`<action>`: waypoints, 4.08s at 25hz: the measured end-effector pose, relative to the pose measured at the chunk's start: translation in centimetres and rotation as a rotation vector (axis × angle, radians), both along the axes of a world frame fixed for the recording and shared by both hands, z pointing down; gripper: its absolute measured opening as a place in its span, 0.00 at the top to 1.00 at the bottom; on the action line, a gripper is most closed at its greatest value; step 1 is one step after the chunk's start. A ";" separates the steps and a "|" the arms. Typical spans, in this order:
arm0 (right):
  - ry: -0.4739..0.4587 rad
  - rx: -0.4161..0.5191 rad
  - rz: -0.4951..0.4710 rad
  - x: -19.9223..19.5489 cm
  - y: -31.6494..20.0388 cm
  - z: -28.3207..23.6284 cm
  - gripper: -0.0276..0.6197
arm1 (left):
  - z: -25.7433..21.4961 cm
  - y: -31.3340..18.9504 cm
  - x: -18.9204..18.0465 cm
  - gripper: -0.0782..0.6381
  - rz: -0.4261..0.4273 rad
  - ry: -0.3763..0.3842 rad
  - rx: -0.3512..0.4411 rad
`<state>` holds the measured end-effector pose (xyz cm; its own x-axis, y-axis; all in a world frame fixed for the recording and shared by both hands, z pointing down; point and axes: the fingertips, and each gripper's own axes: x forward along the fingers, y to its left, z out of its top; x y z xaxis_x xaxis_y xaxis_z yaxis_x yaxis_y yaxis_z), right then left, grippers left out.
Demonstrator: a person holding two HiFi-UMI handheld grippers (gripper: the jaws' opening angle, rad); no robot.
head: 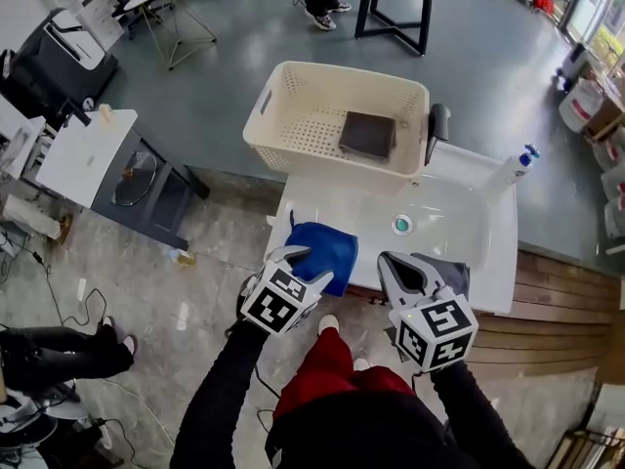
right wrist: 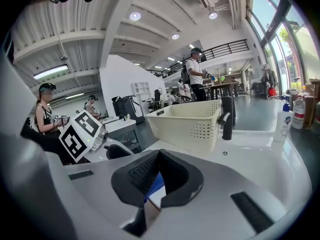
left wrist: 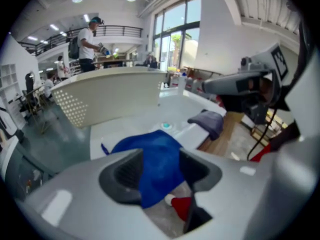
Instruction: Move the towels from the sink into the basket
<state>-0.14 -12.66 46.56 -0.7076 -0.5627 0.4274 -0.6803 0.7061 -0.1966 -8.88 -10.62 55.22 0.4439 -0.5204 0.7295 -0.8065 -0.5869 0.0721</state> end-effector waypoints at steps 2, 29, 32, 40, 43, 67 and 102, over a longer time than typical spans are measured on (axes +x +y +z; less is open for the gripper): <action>0.004 -0.004 0.003 -0.2 -0.2 0.1 0.95 | 0.6 0.0 0.3 0.58 0.044 -0.014 -0.023; 0.033 -0.056 0.048 -1.2 -3.0 2.4 0.95 | 4.7 -0.4 0.5 0.58 0.263 -0.142 -0.225; 0.036 -0.074 0.049 -1.2 -3.0 2.9 0.95 | 4.8 -0.8 0.4 0.61 0.251 -0.144 -0.223; 0.040 -0.090 0.050 -1.4 -2.7 3.3 0.95 | 4.7 -1.2 0.2 0.70 0.216 -0.156 -0.177; 0.044 -0.089 0.050 -1.4 -2.6 3.3 0.95 | 4.7 -1.0 0.5 0.77 0.222 -0.164 -0.150; 0.037 -0.048 0.078 -0.4 -2.6 1.3 0.95 | -0.8 -1.9 -0.1 0.82 0.114 -0.065 0.014; -0.001 0.203 0.127 -2.9 -9.4 -9.1 0.95 | -18.6 -11.9 -1.7 0.82 0.048 -0.029 0.425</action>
<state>-3.08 -22.09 37.47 -0.6261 -0.7214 0.2958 -0.7658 0.6403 -0.0594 -10.59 -22.50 36.64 0.4572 -0.7566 0.4675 -0.7758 -0.5963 -0.2063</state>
